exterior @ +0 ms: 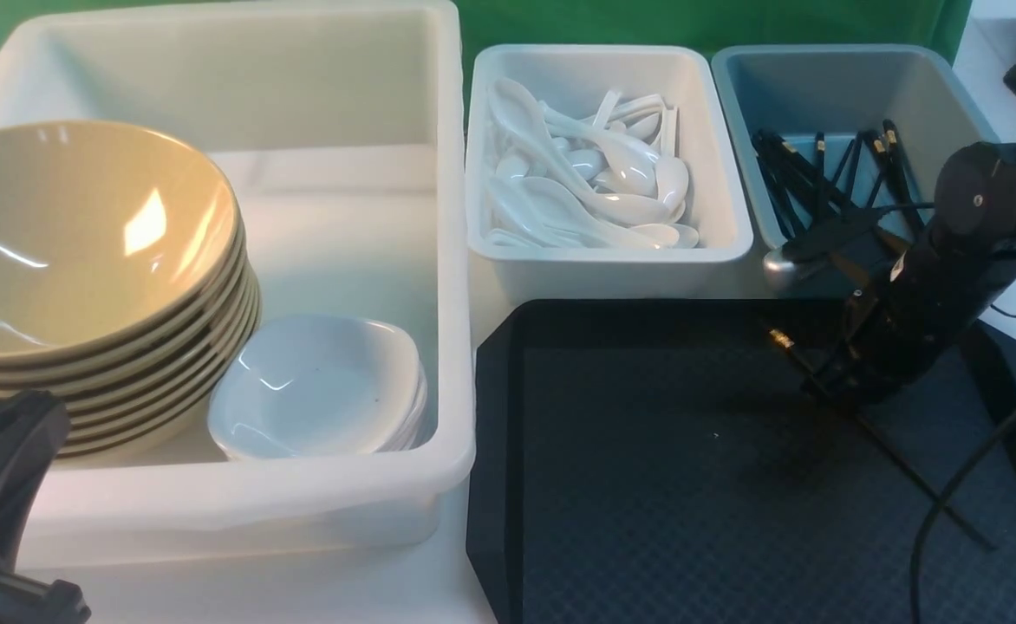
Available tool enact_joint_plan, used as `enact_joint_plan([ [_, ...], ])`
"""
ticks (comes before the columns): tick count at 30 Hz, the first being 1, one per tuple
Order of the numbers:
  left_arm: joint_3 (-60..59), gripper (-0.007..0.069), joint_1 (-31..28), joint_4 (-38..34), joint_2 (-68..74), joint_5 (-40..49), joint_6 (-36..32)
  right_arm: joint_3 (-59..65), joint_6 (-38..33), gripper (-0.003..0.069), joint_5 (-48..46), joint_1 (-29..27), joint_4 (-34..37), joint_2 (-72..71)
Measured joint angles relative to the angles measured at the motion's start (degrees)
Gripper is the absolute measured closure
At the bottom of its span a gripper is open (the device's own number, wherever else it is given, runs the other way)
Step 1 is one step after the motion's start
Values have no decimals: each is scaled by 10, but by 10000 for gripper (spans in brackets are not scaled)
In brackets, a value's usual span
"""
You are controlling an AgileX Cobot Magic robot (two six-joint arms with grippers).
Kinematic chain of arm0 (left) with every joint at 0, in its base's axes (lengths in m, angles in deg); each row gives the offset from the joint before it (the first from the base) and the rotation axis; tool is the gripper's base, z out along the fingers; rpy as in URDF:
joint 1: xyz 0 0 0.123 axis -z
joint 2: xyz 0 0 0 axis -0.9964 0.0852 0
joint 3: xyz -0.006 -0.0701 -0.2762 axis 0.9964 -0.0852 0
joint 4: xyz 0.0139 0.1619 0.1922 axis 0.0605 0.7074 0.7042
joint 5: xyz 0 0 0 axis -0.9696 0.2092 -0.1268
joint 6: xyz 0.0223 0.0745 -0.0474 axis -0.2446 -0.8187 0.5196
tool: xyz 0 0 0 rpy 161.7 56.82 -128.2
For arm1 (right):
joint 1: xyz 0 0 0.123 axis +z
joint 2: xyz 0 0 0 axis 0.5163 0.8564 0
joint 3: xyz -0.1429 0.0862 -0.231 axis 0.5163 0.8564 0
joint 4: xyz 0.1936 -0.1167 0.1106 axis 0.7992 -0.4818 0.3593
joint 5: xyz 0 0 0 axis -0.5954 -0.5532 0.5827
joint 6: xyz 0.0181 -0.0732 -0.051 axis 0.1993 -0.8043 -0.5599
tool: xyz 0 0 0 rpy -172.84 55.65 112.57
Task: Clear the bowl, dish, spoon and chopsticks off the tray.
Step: Use the right arm to grab a chopstick, then use the right arm to put a chopstick into the small storage box on the right
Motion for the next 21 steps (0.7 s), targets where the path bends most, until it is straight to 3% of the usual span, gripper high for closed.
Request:
enact_joint_plan([
  [5,0,636,0,0,0,-1,0,-13,-9,589,-75,56,5,-58],
  [10,0,636,0,0,0,-2,0,-90,-25,589,-112,78,8,-152],
  [14,0,636,0,0,0,-4,0,-137,-31,589,-1,67,-12,-197],
  [16,0,636,0,0,0,-6,0,-144,-35,587,124,47,-19,-197],
  [17,0,636,0,0,0,-6,0,-144,-35,587,124,45,-19,-196],
  [19,0,636,0,0,0,-7,0,-147,-33,564,233,20,-22,-169],
  [21,0,636,0,0,0,-7,0,-158,-8,505,277,-4,-23,-135],
])
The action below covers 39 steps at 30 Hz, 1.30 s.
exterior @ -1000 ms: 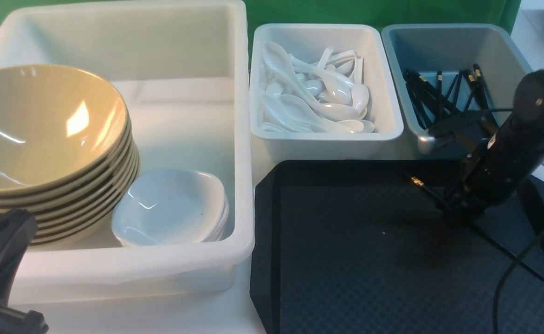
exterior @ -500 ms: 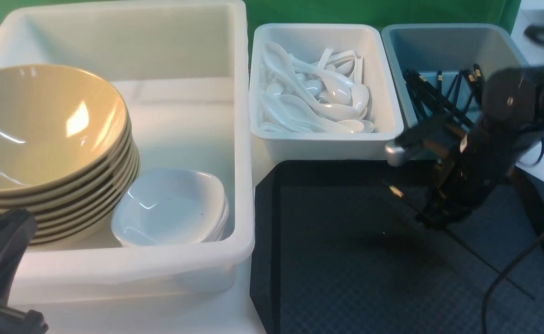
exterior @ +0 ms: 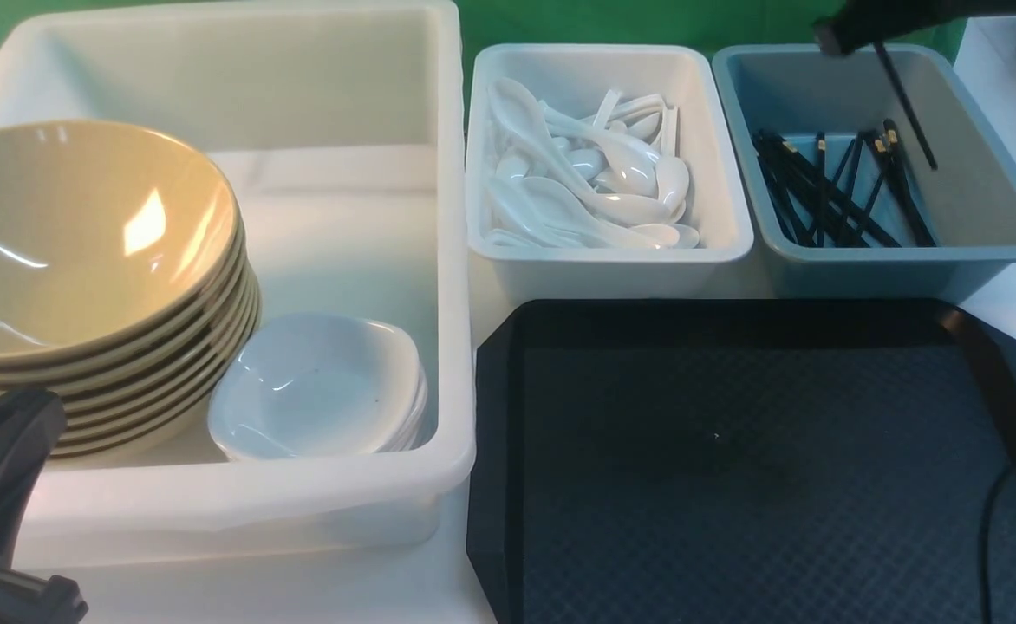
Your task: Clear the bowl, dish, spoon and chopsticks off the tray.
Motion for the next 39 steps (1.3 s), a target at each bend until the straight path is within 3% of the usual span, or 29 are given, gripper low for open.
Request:
enact_joint_plan([
  [5,0,636,0,0,0,1,0,-46,95,316,-33,-27,-2,37],
  [8,0,636,0,0,0,1,0,-96,108,285,-117,-29,-2,13],
  [10,0,636,0,0,0,1,0,-128,100,335,-192,-29,-2,-18],
  [13,0,636,0,0,0,1,0,-140,56,484,-260,-29,11,-108],
  [17,0,636,0,0,0,1,0,-66,26,620,-227,-30,31,-243],
  [21,0,636,0,0,0,3,0,60,25,625,-150,-30,33,-355],
  [28,0,636,0,0,0,5,0,405,31,625,-27,-30,34,-543],
  [32,0,636,0,-1,0,5,0,492,47,625,-25,-30,40,-603],
  [39,0,636,0,-1,0,5,0,566,136,622,-25,-30,42,-656],
])
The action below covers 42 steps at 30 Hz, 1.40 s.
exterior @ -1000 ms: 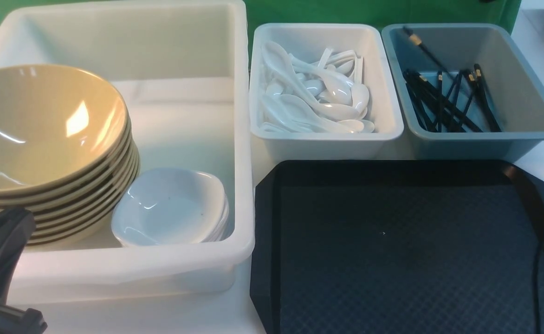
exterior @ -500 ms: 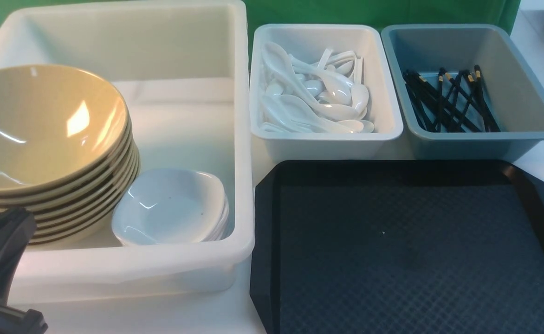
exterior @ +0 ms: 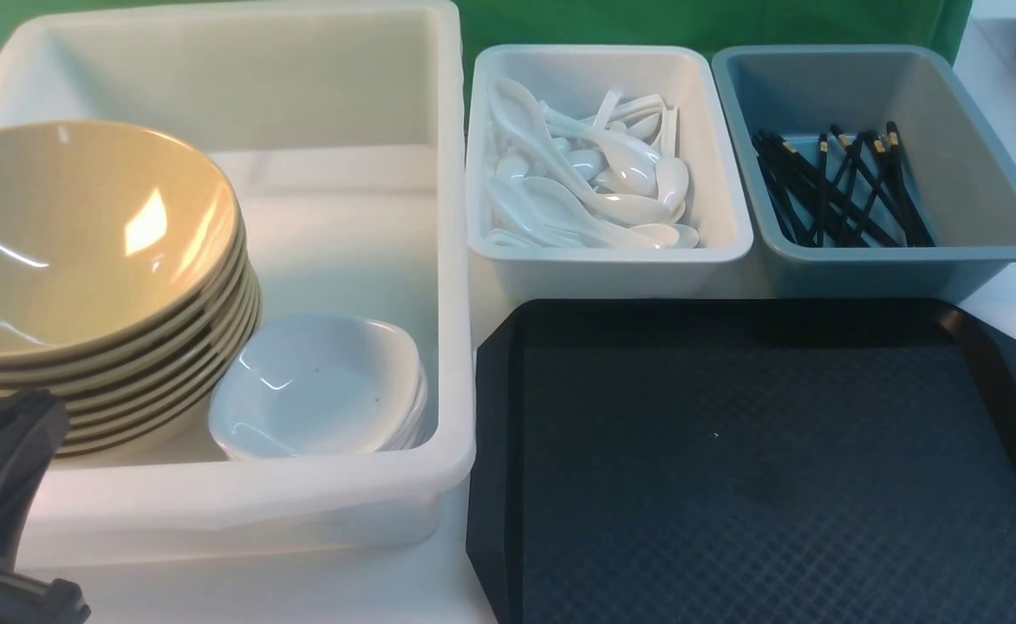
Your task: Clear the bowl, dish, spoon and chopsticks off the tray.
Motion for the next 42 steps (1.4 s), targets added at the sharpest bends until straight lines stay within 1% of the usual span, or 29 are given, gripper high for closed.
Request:
enact_joint_plan([
  [2,0,636,0,0,0,0,0,2,-1,621,4,0,-13,-1],
  [3,0,636,0,0,0,0,0,2,-2,620,7,0,-39,-1],
  [4,0,636,0,0,0,0,0,2,-2,620,7,0,-45,-1],
  [6,0,636,0,0,0,0,0,5,0,620,12,0,-84,-14],
  [10,0,636,0,0,0,1,0,23,9,620,15,1,-118,-92],
  [17,0,636,0,0,0,4,0,67,15,618,13,-2,-123,-240],
  [18,0,636,0,0,0,4,0,72,15,618,15,-3,-123,-243],
  [20,0,636,0,0,0,6,0,110,29,617,58,-19,-123,-266],
  [21,0,636,0,0,0,6,0,118,32,617,62,-21,-123,-267],
  [22,0,636,0,0,0,10,0,149,40,617,109,-37,-123,-270],
  [23,0,636,0,0,0,13,0,171,46,617,132,-47,-123,-270],
  [24,0,636,0,0,0,14,0,171,47,617,136,-47,-123,-270],
  [25,0,636,0,0,0,18,0,199,67,615,162,-60,-123,-270],
  [27,0,636,0,0,0,24,0,227,97,615,174,-72,-123,-271],
  [28,0,636,0,0,0,27,0,246,126,615,179,-77,-123,-276],
  [29,0,636,0,0,0,27,0,253,130,615,179,-78,-123,-277],
  [30,0,636,0,0,0,28,0,268,149,615,180,-81,-124,-285],
  [33,0,636,0,0,-1,34,0,287,174,615,150,-86,-117,-295],
  [39,0,636,0,0,-1,39,0,288,181,615,20,-89,-92,-297],
  [42,0,636,0,0,-1,39,0,288,180,615,8,-89,-91,-297],
])
